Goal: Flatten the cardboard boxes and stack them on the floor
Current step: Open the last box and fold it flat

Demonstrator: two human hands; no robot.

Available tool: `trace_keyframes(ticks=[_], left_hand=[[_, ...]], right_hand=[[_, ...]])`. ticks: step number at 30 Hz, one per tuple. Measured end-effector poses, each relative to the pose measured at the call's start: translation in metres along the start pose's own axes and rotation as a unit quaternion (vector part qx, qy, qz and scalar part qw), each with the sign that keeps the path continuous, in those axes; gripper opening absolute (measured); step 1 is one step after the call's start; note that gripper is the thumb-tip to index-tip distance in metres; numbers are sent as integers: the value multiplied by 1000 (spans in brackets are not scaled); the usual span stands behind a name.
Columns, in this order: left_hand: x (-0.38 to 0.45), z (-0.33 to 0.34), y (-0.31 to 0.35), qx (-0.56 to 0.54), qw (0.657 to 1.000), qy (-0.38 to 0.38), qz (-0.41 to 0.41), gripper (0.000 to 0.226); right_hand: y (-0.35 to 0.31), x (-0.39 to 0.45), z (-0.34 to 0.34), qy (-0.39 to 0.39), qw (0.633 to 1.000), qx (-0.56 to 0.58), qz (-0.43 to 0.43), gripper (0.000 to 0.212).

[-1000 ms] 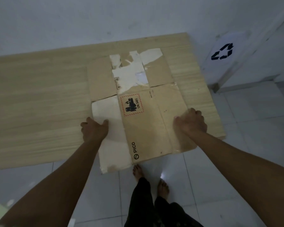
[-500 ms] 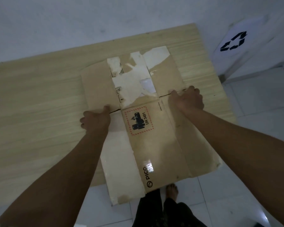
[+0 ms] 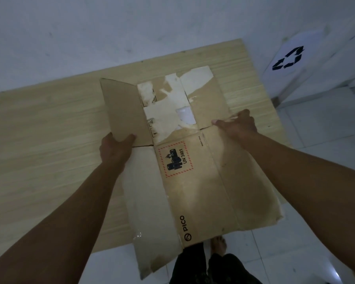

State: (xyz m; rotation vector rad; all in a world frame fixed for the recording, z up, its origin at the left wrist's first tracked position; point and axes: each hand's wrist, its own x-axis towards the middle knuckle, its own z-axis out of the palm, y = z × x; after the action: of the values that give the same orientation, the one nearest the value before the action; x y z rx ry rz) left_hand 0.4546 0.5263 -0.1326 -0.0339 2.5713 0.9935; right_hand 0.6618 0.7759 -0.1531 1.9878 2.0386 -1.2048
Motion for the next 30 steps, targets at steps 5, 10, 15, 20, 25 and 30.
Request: trace_keyframes(ticks=[5, 10, 15, 20, 25, 30], left_hand=[[-2, 0, 0, 3, 999, 18, 31, 60], [-1, -2, -3, -17, 999, 18, 32, 57], [-4, -4, 4, -36, 999, 12, 22, 59], [-14, -7, 25, 7, 998, 48, 49, 56], [-31, -9, 52, 42, 994, 60, 84, 57], [-55, -1, 82, 67, 991, 55, 105, 55]], right_hand=[[-9, 10, 3, -27, 999, 12, -29, 89], [-16, 19, -12, -122, 979, 162, -2, 55], [-24, 10, -14, -150, 974, 170, -8, 26], [-27, -6, -7, -57, 972, 225, -29, 28], [-12, -11, -40, -22, 974, 210, -88, 37], [-1, -23, -69, 98, 985, 30, -142, 38]])
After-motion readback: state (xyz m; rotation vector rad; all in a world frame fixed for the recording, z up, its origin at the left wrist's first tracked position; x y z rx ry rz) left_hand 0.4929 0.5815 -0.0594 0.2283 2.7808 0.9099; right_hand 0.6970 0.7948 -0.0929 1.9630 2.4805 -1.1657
